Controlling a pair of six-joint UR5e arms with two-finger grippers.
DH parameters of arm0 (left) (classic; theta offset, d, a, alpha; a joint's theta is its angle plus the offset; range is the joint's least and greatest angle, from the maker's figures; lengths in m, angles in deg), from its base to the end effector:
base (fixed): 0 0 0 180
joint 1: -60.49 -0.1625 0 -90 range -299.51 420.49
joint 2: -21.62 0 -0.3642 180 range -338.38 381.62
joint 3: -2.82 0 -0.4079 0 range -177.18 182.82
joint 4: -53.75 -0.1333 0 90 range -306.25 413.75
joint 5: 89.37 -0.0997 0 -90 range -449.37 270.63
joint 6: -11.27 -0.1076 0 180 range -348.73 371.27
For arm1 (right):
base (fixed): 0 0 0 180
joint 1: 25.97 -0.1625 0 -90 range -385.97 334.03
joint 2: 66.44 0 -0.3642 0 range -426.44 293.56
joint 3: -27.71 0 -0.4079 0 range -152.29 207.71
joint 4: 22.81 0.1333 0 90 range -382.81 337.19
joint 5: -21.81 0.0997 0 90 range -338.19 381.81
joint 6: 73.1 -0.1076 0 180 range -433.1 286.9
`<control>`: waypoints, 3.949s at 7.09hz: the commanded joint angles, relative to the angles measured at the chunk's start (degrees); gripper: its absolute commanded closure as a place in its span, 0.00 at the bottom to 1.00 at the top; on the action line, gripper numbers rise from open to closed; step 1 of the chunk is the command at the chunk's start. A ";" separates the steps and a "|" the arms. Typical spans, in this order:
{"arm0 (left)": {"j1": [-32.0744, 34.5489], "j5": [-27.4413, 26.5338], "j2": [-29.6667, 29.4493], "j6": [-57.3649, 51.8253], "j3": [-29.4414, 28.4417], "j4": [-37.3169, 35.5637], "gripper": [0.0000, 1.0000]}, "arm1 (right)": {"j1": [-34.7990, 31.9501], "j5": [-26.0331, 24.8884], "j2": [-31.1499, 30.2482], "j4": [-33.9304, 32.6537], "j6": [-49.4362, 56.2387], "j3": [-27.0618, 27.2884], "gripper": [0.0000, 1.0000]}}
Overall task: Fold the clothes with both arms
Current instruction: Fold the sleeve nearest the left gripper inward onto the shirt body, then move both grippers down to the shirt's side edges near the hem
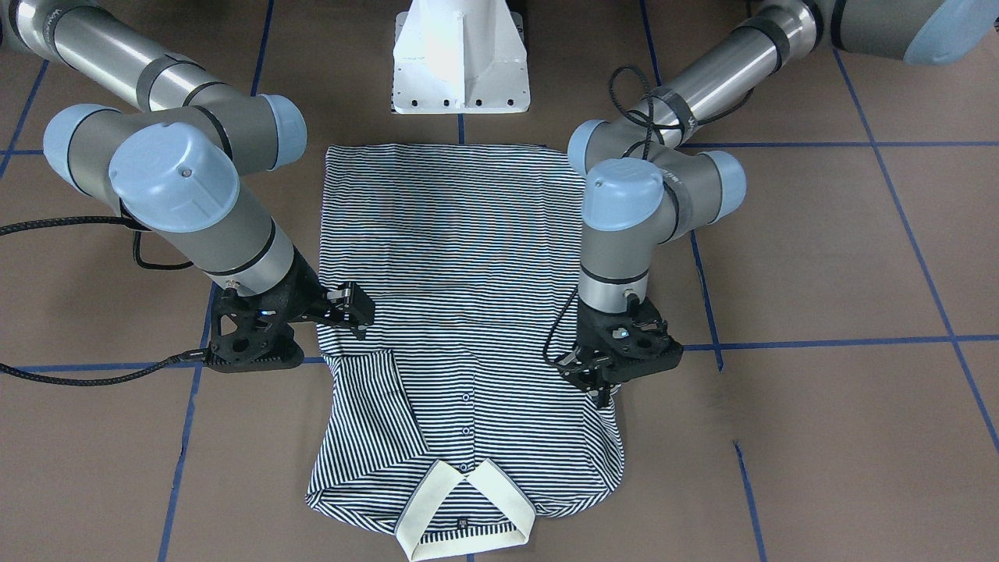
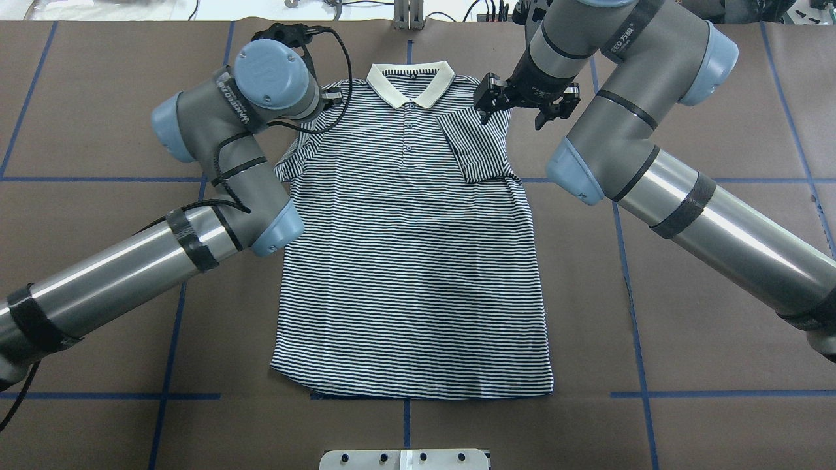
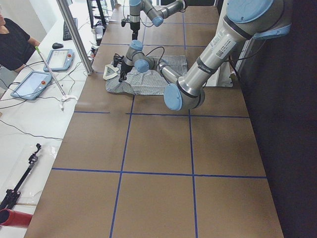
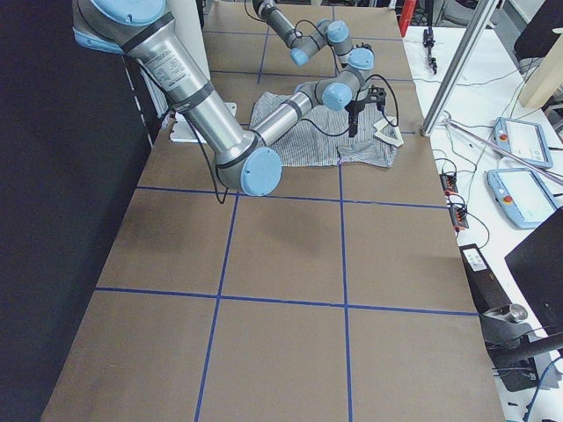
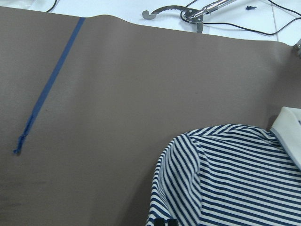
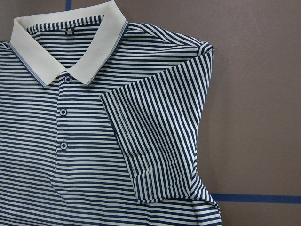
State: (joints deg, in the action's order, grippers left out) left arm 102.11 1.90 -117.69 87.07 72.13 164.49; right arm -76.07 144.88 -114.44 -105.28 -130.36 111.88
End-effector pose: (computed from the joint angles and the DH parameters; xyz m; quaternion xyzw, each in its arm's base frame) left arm 0.4967 -0.6165 0.1990 0.1865 0.3737 -0.2108 0.8838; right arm -0.3965 -0.5905 0.1887 0.0380 -0.4423 0.0296 0.8956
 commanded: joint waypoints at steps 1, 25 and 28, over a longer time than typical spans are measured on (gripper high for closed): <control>-0.49 -0.04 -8.14 2.50 -9.33 2.35 1.00 | 0.00 -0.11 -0.34 0.03 0.12 0.02 0.00; -2.51 9.89 23.82 -4.87 41.43 -7.21 0.00 | 38.41 -26.40 -36.55 12.51 -37.32 30.43 0.76; -2.51 9.98 23.73 -4.96 41.34 -7.21 0.00 | 38.24 -26.48 -36.73 12.42 -37.32 30.61 1.00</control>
State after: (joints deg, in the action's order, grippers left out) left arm 99.60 11.87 -93.95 82.14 113.55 157.28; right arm -37.75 118.55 -151.09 -92.83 -167.67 142.40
